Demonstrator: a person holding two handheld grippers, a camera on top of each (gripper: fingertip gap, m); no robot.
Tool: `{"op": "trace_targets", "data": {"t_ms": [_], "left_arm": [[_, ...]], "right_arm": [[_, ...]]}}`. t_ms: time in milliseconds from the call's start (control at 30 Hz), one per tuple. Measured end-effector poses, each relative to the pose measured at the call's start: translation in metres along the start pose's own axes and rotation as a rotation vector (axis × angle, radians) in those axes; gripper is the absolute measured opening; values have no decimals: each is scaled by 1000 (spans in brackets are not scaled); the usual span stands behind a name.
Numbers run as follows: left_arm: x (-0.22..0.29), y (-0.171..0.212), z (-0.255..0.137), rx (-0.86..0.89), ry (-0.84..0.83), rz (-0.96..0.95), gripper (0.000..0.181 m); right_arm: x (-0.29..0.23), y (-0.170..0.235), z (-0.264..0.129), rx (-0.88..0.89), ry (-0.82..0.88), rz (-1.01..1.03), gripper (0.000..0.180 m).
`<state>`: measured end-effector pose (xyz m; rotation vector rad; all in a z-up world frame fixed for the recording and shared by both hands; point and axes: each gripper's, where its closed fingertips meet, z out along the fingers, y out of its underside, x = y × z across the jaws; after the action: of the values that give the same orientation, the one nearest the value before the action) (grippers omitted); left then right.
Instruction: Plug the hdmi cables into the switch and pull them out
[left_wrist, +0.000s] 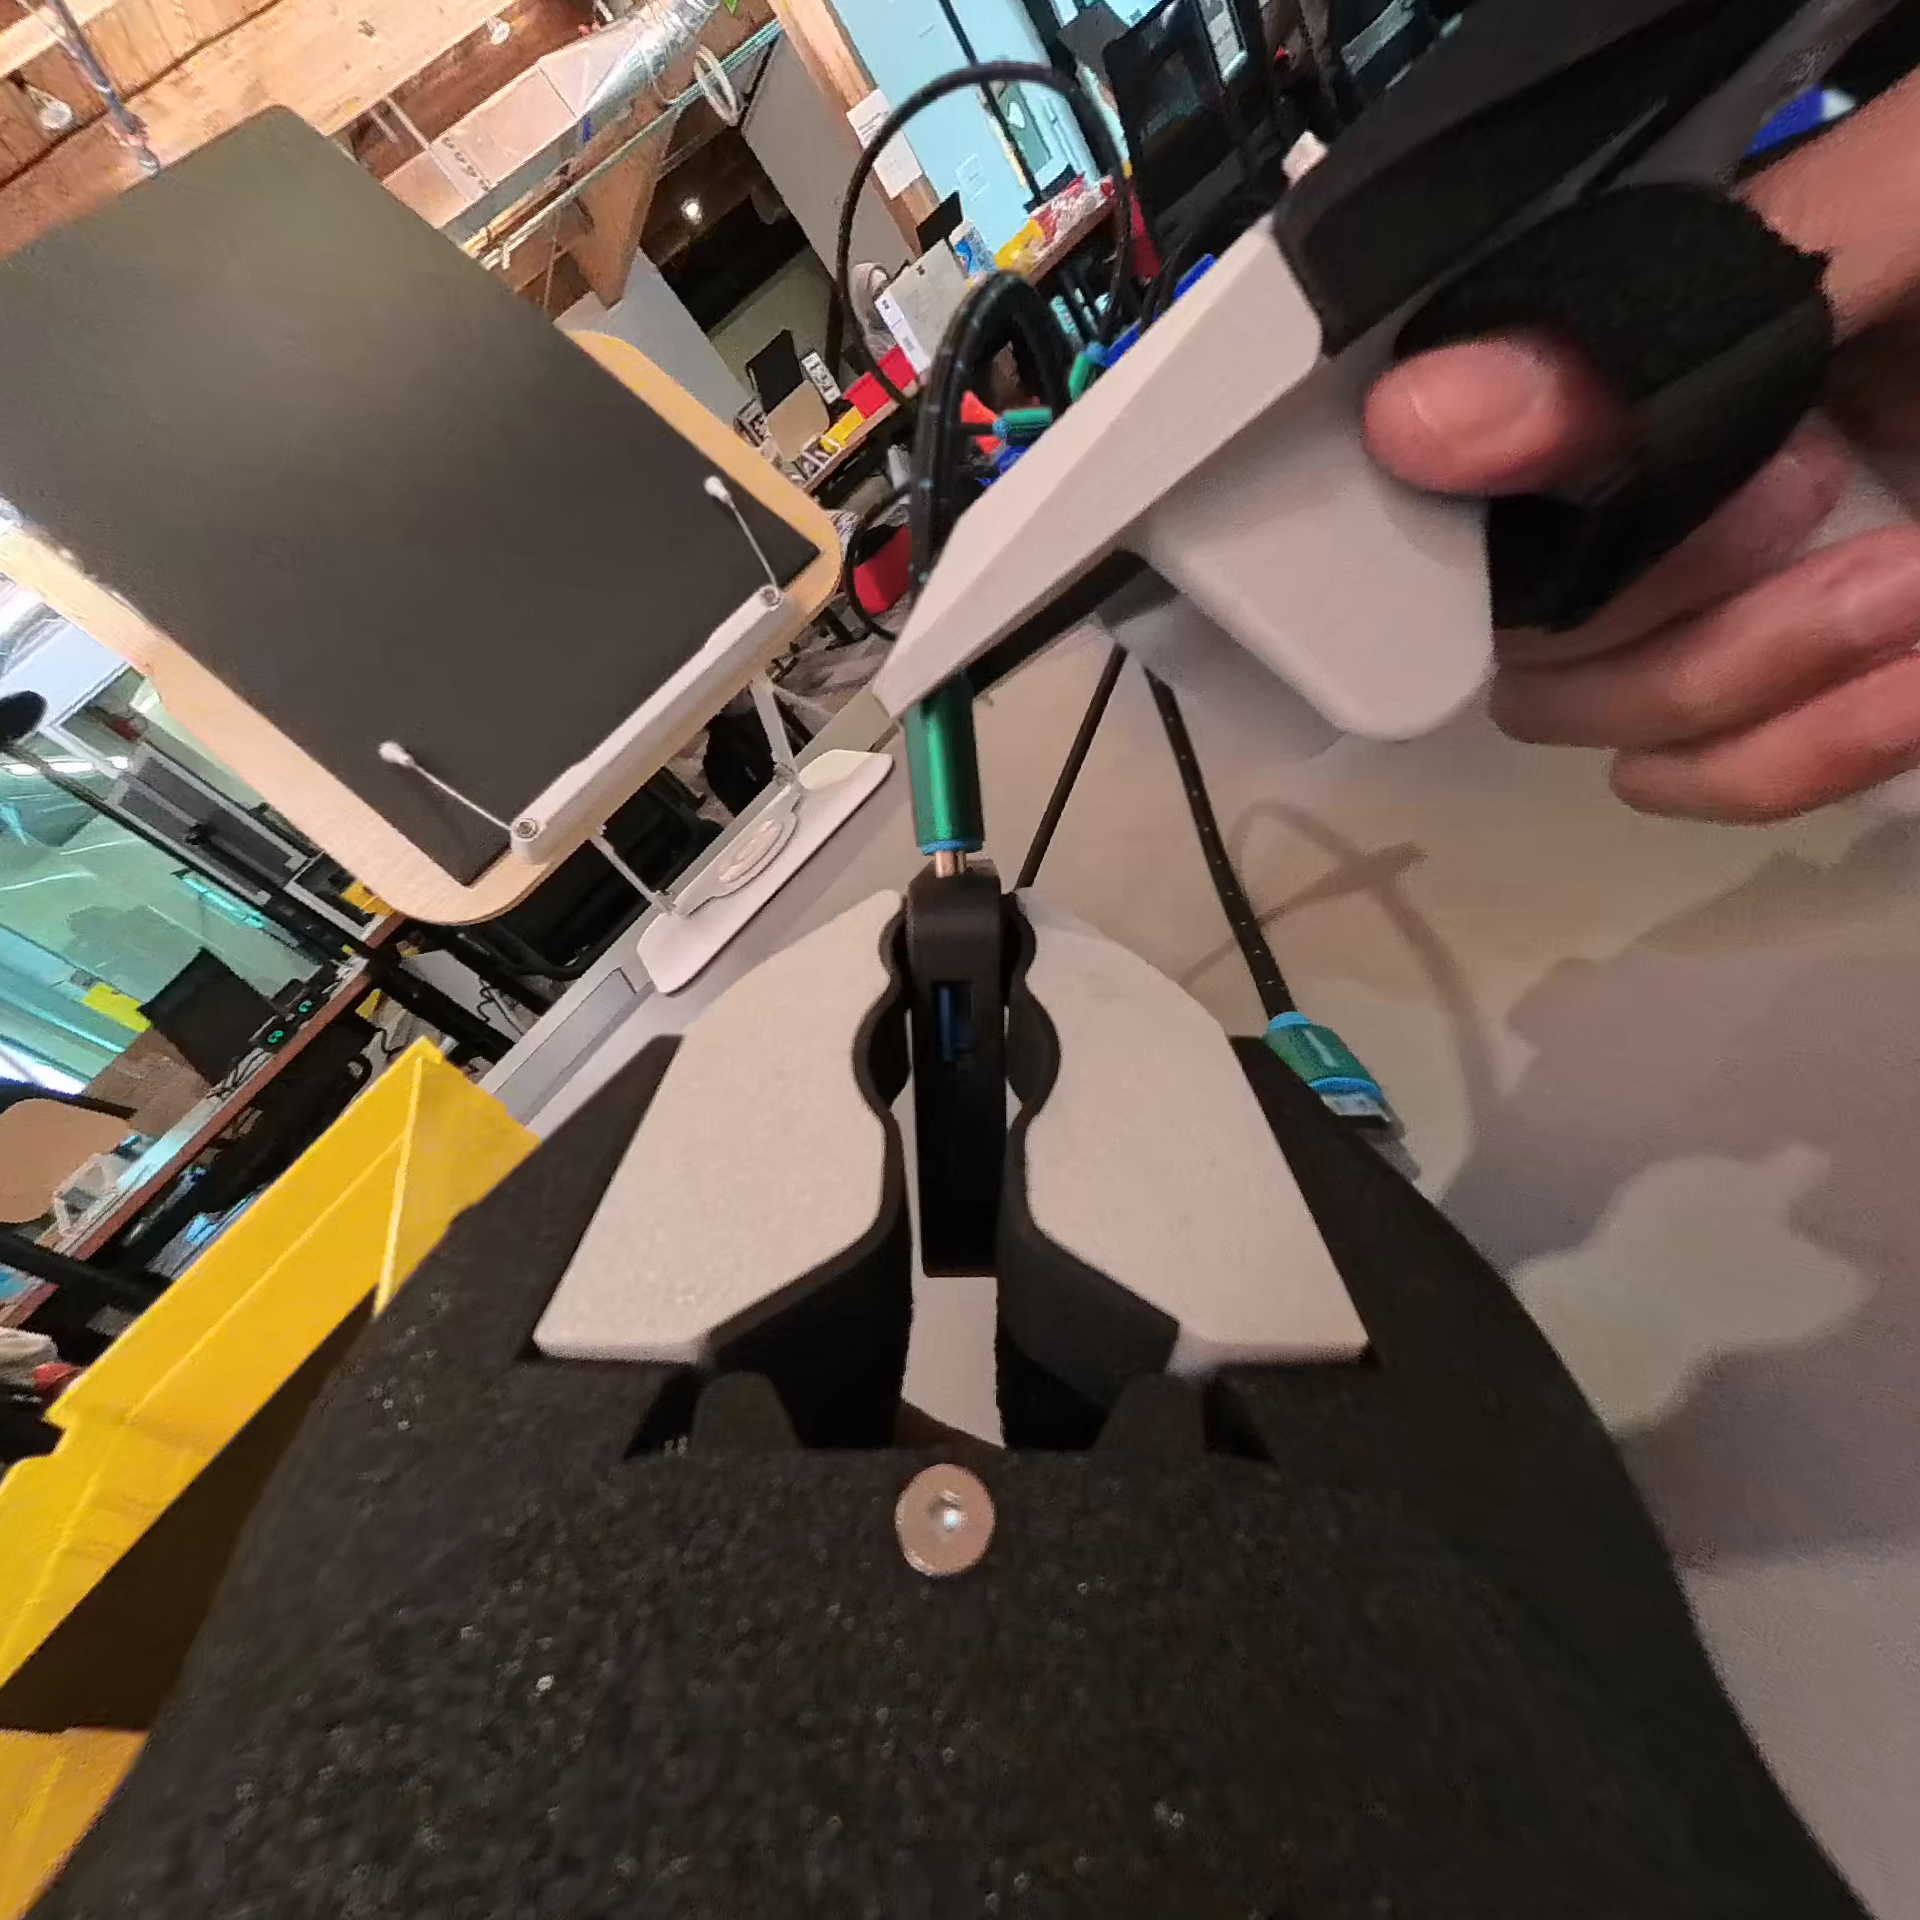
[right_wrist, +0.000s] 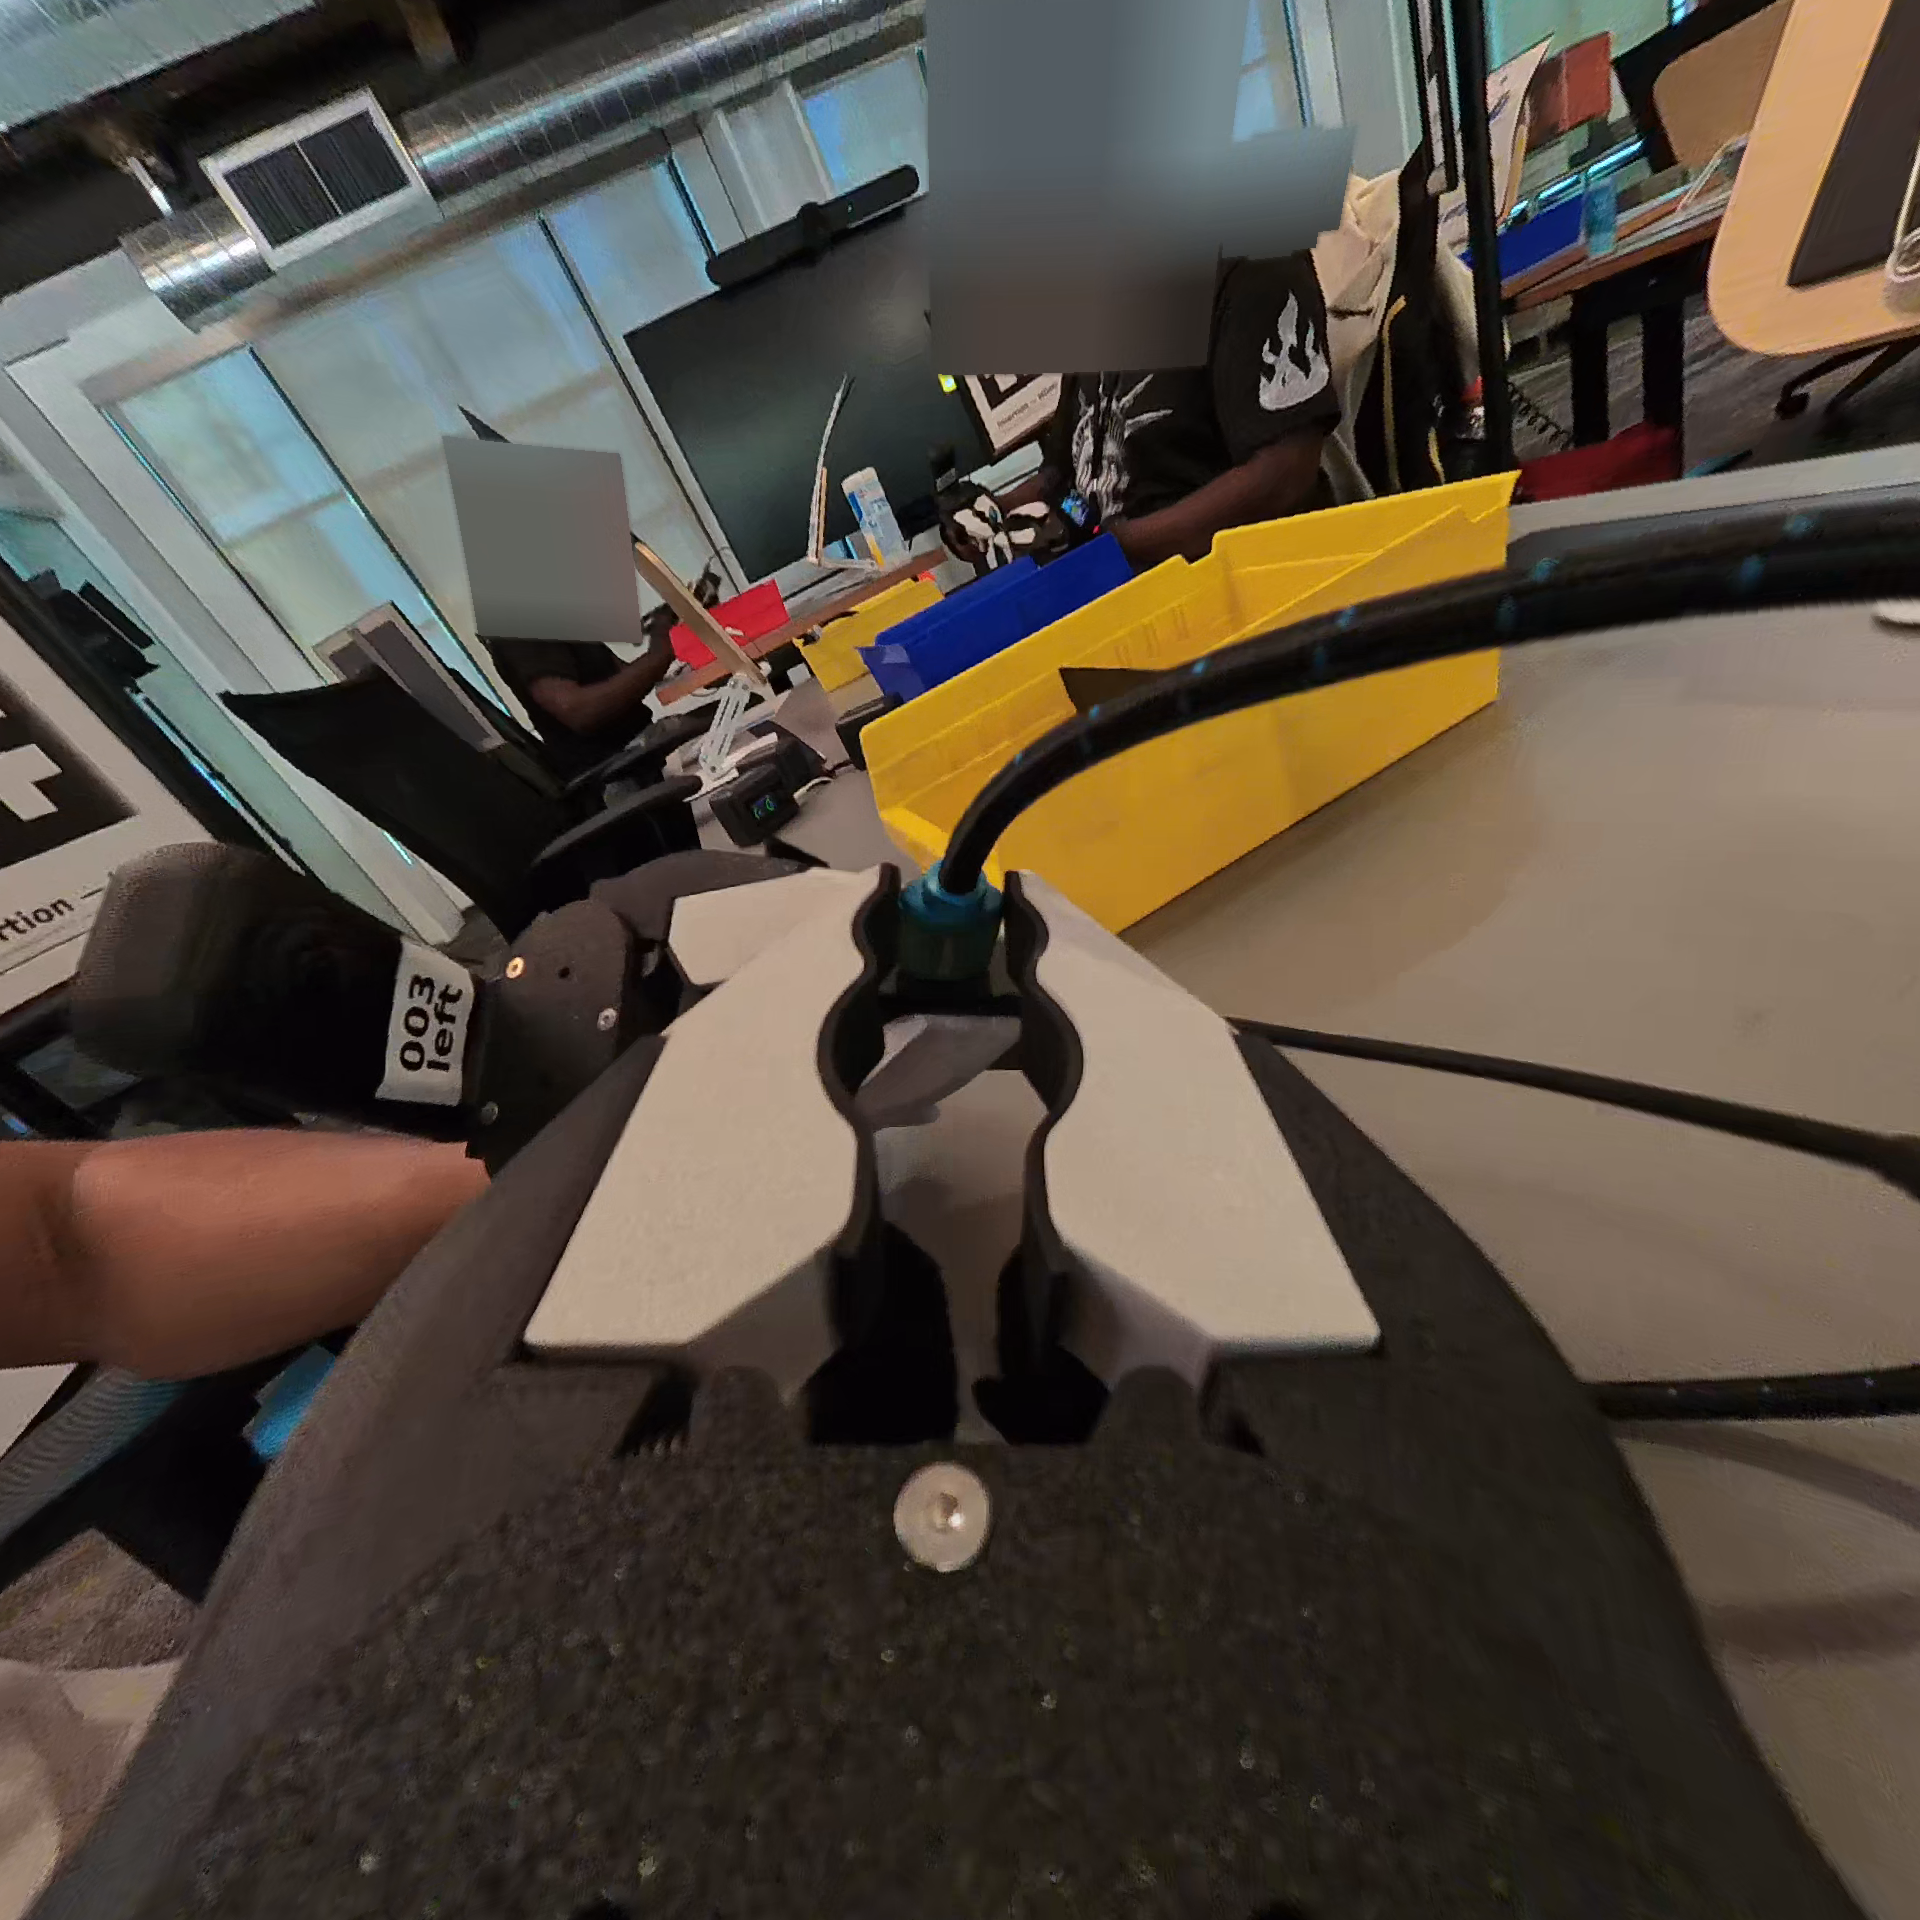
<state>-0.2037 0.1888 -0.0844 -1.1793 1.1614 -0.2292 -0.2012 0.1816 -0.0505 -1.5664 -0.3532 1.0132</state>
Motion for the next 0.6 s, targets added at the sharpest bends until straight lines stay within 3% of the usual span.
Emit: {"op": "trace_targets", "data": {"t_ms": [367, 467, 600], "left_arm": [[-2, 1, 2, -25, -4, -63, 13], [-1, -3, 5, 27, 49, -171, 13], [-19, -9, -2, 113, 92, -433, 13]], "right_arm": [[1, 0, 2, 12, 51, -4, 20], [3, -3, 0, 15, 49, 10, 20], [-6, -19, -17, 63, -34, -36, 33]]}}
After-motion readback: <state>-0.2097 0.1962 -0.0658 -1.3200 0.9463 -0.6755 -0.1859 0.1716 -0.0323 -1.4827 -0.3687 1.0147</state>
